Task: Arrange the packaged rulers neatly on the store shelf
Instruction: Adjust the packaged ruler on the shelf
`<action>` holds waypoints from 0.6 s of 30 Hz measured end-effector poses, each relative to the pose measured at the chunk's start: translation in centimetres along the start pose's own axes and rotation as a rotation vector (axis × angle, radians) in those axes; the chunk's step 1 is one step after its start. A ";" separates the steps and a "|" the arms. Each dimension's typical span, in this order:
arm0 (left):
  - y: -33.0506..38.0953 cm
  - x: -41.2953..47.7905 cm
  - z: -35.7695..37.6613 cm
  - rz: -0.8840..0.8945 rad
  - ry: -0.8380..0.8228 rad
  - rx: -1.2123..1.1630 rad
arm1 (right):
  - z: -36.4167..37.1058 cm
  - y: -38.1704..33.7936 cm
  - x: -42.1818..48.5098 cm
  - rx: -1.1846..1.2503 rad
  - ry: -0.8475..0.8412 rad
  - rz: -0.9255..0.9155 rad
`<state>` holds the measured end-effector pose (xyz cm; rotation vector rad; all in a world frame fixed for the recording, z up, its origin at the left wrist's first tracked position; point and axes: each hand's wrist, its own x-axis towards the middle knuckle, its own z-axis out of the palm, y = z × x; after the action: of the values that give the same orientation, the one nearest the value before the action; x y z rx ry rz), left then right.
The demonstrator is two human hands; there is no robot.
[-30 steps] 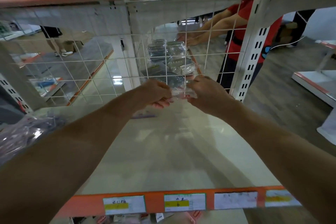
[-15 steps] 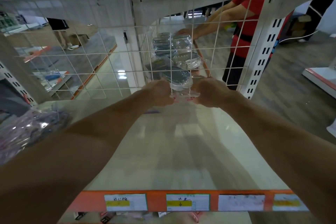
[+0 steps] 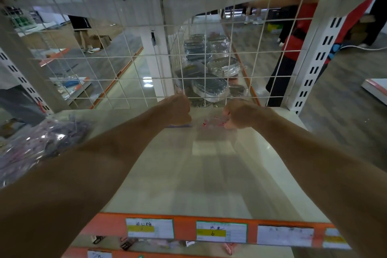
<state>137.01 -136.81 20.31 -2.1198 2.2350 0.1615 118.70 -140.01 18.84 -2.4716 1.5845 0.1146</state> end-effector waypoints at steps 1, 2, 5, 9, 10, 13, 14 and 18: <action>-0.1 0.0 0.1 0.000 0.000 0.011 | 0.0 0.0 0.1 -0.011 -0.012 0.002; -0.1 -0.1 0.1 0.000 0.004 0.020 | 0.0 -0.1 0.3 -0.017 -0.023 0.004; -0.2 -0.1 0.3 0.001 0.014 0.033 | 0.0 -0.1 0.6 -0.024 -0.047 0.013; -0.3 -0.2 0.4 -0.010 0.012 0.028 | -0.1 -0.4 0.5 -0.027 -0.056 0.033; -0.3 -0.4 0.4 -0.012 0.013 0.020 | -0.2 -0.4 0.5 -0.028 -0.064 0.033; -0.5 -0.8 0.3 -0.036 0.021 -0.025 | -0.4 -0.9 0.2 -0.036 -0.044 0.012; -0.6 -1.1 0.2 -0.054 0.033 -0.050 | -0.5 -1.3 0.1 -0.035 -0.019 -0.005; -2.1 -3.1 -0.8 -0.119 0.084 -0.115 | -1.7 -4.7 -0.7 0.025 0.059 -0.112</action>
<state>139.33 -133.97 21.36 -2.3543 2.1856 0.2035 122.57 -137.87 21.26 -2.5597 1.4563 0.0054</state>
